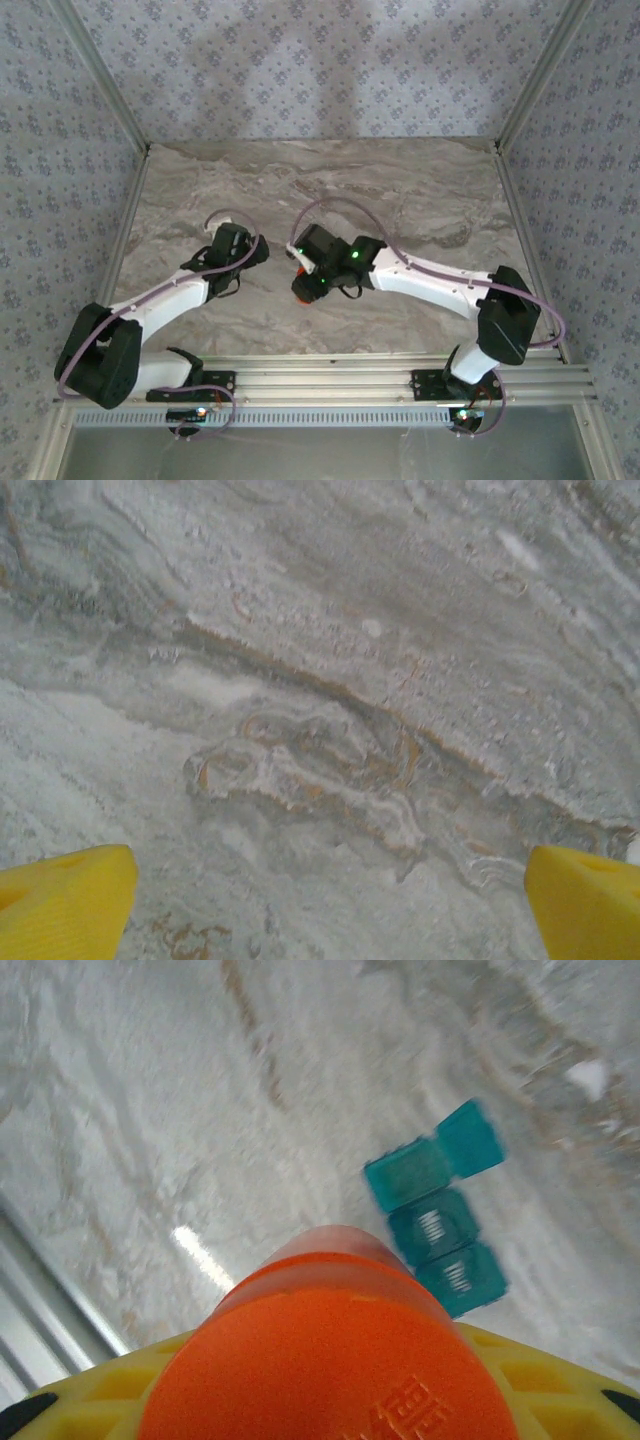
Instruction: Sort the pills into containers
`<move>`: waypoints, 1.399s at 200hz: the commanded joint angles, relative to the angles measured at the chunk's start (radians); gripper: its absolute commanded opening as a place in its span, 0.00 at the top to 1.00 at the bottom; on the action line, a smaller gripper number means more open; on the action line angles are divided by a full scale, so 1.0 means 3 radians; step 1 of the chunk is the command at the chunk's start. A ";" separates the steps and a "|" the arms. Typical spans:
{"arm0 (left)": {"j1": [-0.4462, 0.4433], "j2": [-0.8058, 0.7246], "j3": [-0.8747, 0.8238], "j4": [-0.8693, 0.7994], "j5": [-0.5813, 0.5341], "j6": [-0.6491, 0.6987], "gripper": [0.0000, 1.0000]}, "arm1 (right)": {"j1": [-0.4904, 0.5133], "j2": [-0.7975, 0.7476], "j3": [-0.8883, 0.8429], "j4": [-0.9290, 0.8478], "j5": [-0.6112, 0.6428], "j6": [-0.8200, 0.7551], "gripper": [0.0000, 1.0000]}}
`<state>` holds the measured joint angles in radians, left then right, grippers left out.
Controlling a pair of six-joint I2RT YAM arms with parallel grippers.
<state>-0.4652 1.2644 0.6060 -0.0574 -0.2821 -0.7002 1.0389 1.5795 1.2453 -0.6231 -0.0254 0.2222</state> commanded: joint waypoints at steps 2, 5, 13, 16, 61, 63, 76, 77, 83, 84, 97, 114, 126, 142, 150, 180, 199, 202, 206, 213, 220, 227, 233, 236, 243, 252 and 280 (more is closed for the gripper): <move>0.0044 0.0018 0.0139 -0.0080 0.0028 0.0053 0.01 | 0.0111 0.0100 -0.0060 0.0057 0.0037 0.0072 0.75; 0.0050 0.0019 0.0145 -0.0080 0.0034 0.0053 0.01 | 0.0119 0.0112 -0.0065 0.0055 0.0049 0.0067 0.75; 0.0066 0.0029 0.0160 -0.0072 0.0052 0.0054 0.01 | 0.0128 0.0144 -0.0078 0.0059 0.0054 0.0060 0.75; 0.0073 0.0034 0.0161 -0.0070 0.0057 0.0054 0.01 | 0.0124 0.0153 -0.0081 0.0061 0.0043 0.0059 0.75; 0.0083 0.0048 0.0078 0.0077 0.0166 -0.0018 0.01 | 0.0049 0.0229 -0.0147 0.0027 -0.0061 -0.0032 0.76; 0.0083 0.0049 0.0069 0.0089 0.0175 -0.0028 0.01 | 0.0040 0.0227 -0.0147 0.0027 -0.0062 -0.0039 0.76; 0.0083 0.0054 0.0022 0.0153 0.0217 -0.0077 0.01 | -0.0040 0.0221 -0.0280 0.0035 -0.0058 -0.0073 0.76; 0.0081 0.0057 0.0019 0.0157 0.0223 -0.0078 0.01 | -0.0046 0.0219 -0.0285 0.0036 -0.0058 -0.0074 0.76; 0.0076 0.0064 0.0002 0.0189 0.0250 -0.0088 0.01 | -0.0088 0.0215 -0.0304 0.0042 -0.0068 -0.0088 0.76; 0.0074 0.0067 0.0001 0.0190 0.0255 -0.0091 0.01 | -0.0099 0.0211 -0.0307 0.0042 -0.0066 -0.0090 0.76; 0.0054 0.0091 -0.0001 0.0217 0.0289 -0.0097 0.01 | -0.0184 0.0192 -0.0349 0.0050 -0.0074 -0.0112 0.77; 0.0005 0.0124 0.0024 0.0222 0.0299 -0.0086 0.01 | -0.0280 0.0163 -0.0400 0.0057 -0.0081 -0.0132 0.77; -0.0046 0.0149 0.0040 0.0222 0.0298 -0.0090 0.01 | -0.0336 0.0146 -0.0433 0.0058 -0.0082 -0.0142 0.77; -0.0118 0.0172 0.0065 0.0219 0.0294 -0.0098 0.01 | -0.0399 0.0109 -0.0462 0.0061 -0.0080 -0.0142 0.77; -0.0154 0.0186 0.0080 0.0222 0.0290 -0.0101 0.01 | -0.0425 0.0092 -0.0473 0.0061 -0.0079 -0.0145 0.77; -0.0323 0.0238 0.0141 0.0194 0.0251 -0.0149 0.01 | -0.0490 0.0000 -0.0494 0.0057 -0.0141 -0.0158 0.77; -0.0435 0.0264 0.0141 0.0220 0.0234 -0.0243 0.01 | -0.0506 -0.0155 -0.0564 0.0023 -0.0188 -0.0144 0.77; -0.0453 0.0273 0.0132 0.0230 0.0228 -0.0266 0.01 | -0.0521 -0.0179 -0.0577 0.0016 -0.0191 -0.0139 0.77; -0.0477 0.0280 0.0126 0.0245 0.0230 -0.0289 0.01 | -0.0538 -0.0214 -0.0595 0.0005 -0.0197 -0.0129 0.77; -0.0528 0.0294 0.0115 0.0276 0.0216 -0.0347 0.01 | -0.0572 -0.0275 -0.0626 -0.0011 -0.0202 -0.0115 0.77; -0.0577 0.0309 0.0103 0.0295 0.0190 -0.0407 0.01 | -0.0617 -0.0339 -0.0662 -0.0014 -0.0201 -0.0106 0.77; -0.0627 0.0323 0.0085 0.0327 0.0173 -0.0463 0.01 | -0.0666 -0.0402 -0.0688 -0.0021 -0.0199 -0.0093 0.77; -0.0653 0.0334 0.0071 0.0361 0.0156 -0.0505 0.01 | -0.0726 -0.0450 -0.0709 -0.0031 -0.0194 -0.0082 0.77; -0.0681 0.0336 0.0064 0.0378 0.0143 -0.0526 0.01 | -0.0754 -0.0473 -0.0717 -0.0034 -0.0192 -0.0079 0.77; -0.0726 0.0342 0.0054 0.0416 0.0118 -0.0579 0.01 | -0.0842 -0.0522 -0.0738 -0.0035 -0.0196 -0.0062 0.77; -0.0776 0.0345 0.0039 0.0452 0.0081 -0.0646 0.01 | -0.0955 -0.0575 -0.0757 -0.0032 -0.0230 -0.0036 0.77; -0.0920 0.0336 -0.0008 0.0558 -0.0004 -0.0768 0.01 | -0.1265 -0.0662 -0.0786 -0.0019 -0.0343 -0.0006 0.77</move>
<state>-0.7139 1.3617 0.6193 0.0559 -0.2371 -0.8688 0.7197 1.4132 1.0245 -0.6113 -0.0952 0.1986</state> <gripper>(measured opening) 0.993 0.508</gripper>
